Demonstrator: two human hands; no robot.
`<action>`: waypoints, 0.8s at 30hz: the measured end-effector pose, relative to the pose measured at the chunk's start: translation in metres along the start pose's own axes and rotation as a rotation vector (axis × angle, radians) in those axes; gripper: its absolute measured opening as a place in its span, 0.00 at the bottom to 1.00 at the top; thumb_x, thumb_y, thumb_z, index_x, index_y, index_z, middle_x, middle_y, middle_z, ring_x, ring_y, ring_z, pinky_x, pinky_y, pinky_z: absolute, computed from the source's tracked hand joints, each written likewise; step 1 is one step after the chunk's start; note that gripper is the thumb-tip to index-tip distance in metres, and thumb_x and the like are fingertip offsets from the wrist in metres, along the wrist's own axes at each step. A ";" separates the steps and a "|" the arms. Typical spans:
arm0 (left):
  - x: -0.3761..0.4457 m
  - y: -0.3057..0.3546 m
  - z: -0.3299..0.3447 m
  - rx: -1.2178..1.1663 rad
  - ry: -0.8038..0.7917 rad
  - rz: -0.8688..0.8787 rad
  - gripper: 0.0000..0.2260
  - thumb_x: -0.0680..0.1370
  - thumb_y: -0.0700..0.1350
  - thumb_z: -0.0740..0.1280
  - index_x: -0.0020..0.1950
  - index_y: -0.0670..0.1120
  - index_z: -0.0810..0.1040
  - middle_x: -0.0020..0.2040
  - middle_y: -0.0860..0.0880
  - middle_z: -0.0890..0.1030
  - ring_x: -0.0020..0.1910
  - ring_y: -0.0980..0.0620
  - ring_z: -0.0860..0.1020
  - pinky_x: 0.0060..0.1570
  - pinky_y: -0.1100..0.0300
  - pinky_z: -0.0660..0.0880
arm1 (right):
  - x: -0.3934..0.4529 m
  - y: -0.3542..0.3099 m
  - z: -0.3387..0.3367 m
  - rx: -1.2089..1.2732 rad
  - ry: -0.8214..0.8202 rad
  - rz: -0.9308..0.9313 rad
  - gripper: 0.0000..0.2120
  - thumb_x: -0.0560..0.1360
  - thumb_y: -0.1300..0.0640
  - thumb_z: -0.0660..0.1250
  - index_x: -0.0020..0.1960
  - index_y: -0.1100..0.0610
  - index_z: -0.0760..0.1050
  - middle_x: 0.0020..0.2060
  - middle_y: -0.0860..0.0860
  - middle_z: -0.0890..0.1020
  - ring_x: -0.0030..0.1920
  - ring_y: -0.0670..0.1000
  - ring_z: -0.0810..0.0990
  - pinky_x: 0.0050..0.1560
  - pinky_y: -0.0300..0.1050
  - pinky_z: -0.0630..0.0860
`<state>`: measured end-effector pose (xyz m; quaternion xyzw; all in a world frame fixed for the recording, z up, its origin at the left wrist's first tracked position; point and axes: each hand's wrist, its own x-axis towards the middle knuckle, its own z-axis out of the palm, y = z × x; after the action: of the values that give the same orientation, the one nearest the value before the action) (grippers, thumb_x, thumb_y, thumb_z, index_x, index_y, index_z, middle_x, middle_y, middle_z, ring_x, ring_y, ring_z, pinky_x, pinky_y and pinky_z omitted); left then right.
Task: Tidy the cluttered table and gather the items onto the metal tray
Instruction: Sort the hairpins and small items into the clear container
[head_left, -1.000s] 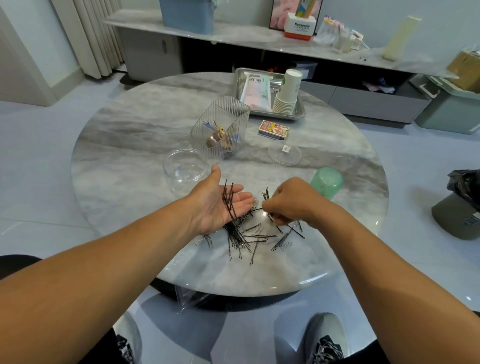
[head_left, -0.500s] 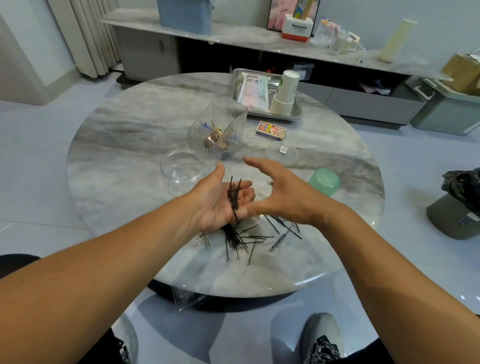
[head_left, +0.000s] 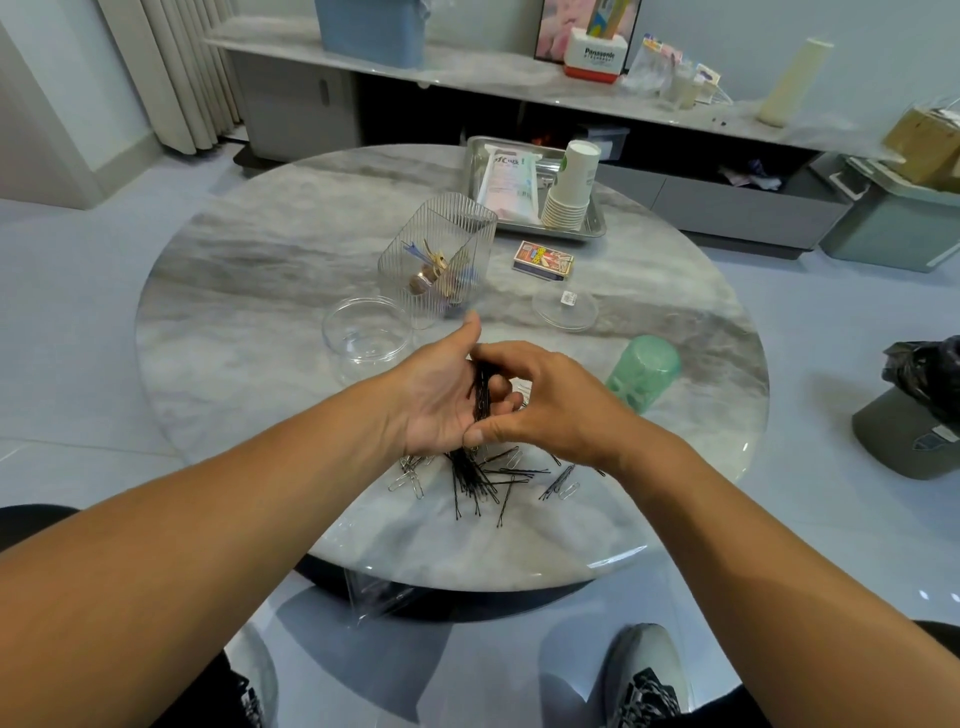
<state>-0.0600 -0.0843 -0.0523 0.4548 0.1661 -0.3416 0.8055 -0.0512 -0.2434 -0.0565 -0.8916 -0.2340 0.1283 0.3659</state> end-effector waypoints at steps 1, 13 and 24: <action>0.000 0.000 0.000 -0.026 0.020 0.001 0.31 0.81 0.68 0.52 0.58 0.41 0.75 0.32 0.50 0.70 0.31 0.53 0.75 0.28 0.62 0.76 | 0.001 0.001 -0.005 0.056 -0.019 0.032 0.43 0.65 0.51 0.83 0.76 0.49 0.69 0.67 0.41 0.76 0.64 0.37 0.75 0.62 0.29 0.70; 0.018 -0.013 -0.012 -0.151 0.208 -0.031 0.14 0.86 0.49 0.54 0.43 0.47 0.71 0.28 0.52 0.68 0.22 0.57 0.66 0.18 0.67 0.61 | -0.006 0.031 -0.025 -0.517 -0.138 0.570 0.30 0.65 0.44 0.82 0.59 0.59 0.78 0.53 0.54 0.83 0.46 0.55 0.83 0.51 0.51 0.82; 0.040 -0.021 -0.017 1.036 0.406 0.387 0.11 0.71 0.50 0.79 0.47 0.48 0.82 0.42 0.55 0.80 0.39 0.58 0.78 0.35 0.64 0.72 | 0.015 0.037 -0.012 -0.676 -0.120 0.443 0.04 0.70 0.63 0.72 0.44 0.60 0.79 0.41 0.56 0.82 0.41 0.56 0.81 0.36 0.44 0.77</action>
<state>-0.0452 -0.0936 -0.0972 0.8673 0.0425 -0.1311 0.4783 -0.0213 -0.2660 -0.0755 -0.9814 -0.0864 0.1716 0.0015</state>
